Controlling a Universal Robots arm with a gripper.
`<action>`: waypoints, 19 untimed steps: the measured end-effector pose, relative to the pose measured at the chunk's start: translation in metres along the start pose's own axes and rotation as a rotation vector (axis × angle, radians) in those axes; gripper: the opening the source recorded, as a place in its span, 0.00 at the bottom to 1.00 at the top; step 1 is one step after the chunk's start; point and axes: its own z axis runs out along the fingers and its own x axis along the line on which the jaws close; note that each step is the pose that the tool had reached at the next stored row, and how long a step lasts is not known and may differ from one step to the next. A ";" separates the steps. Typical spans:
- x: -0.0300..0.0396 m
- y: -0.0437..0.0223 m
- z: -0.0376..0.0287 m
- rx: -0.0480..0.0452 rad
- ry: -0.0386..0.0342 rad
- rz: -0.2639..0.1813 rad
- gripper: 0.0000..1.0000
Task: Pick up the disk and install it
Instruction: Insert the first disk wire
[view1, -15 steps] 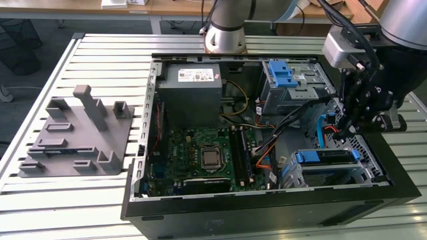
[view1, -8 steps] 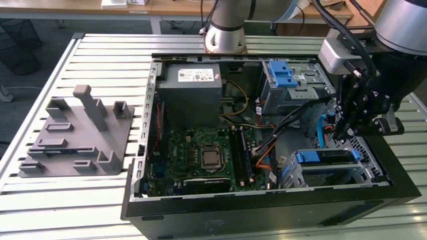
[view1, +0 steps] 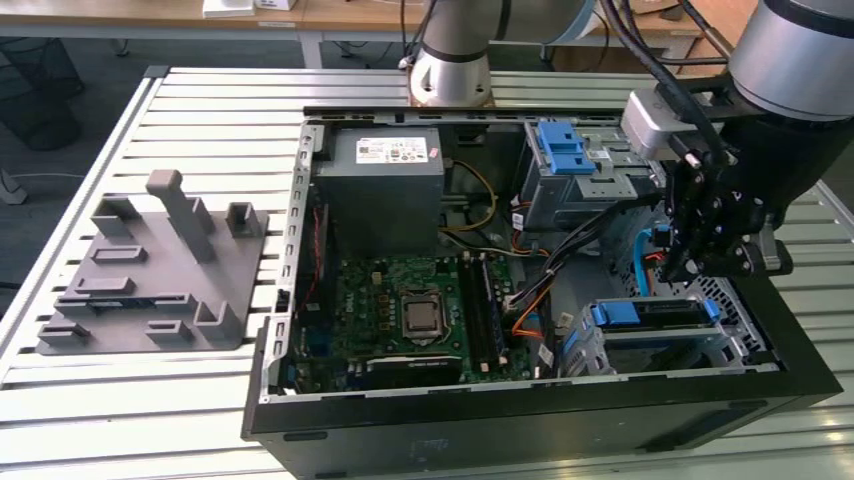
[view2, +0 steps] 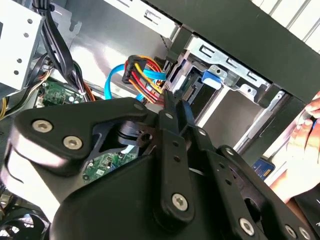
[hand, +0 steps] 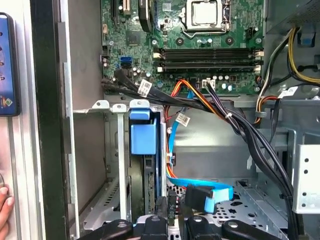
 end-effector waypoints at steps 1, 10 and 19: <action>0.0000 0.0001 0.0000 0.0014 0.0000 0.000 0.22; 0.0003 -0.0078 0.0008 -0.0261 0.0004 -0.001 0.16; 0.0086 -0.0169 0.0061 -0.0623 0.0010 -0.002 0.16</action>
